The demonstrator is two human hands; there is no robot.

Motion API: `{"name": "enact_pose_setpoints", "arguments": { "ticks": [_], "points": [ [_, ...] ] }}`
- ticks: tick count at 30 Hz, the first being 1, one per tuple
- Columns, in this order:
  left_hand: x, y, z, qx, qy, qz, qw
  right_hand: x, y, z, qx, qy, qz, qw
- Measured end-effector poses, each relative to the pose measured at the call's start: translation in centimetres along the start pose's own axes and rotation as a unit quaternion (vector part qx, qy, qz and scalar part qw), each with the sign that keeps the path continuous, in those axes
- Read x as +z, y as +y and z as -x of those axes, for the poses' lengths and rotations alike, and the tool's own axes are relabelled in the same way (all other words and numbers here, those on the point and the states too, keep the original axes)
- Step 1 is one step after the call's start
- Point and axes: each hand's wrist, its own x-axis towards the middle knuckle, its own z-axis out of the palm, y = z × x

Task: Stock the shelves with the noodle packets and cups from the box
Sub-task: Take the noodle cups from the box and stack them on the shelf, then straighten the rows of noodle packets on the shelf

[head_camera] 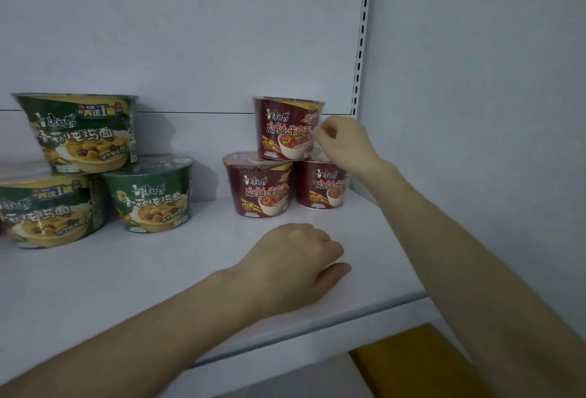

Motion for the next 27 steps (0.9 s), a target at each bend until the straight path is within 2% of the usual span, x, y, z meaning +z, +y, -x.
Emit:
{"name": "enact_pose_setpoints", "arguments": {
  "ticks": [6,13,20,27],
  "points": [
    [-2.8,3.1,7.0,0.06,0.056,-0.028,0.996,0.7,-6.8,5.3,-0.042,-0.009,0.013,0.999],
    [-4.3,5.9,20.1,0.086,0.081,-0.025,0.993,2.9,-13.9,15.4,-0.032,-0.009,0.031,0.999],
    [-4.6,7.8,32.0,0.041,0.06,-0.012,0.997,6.5,-19.1,27.2,-0.046,-0.035,0.021,0.998],
    [-3.3,8.5,41.6,-0.061,-0.004,-0.004,0.998,10.7,-22.7,35.0,-0.064,-0.066,0.0,0.996]
  ]
}}
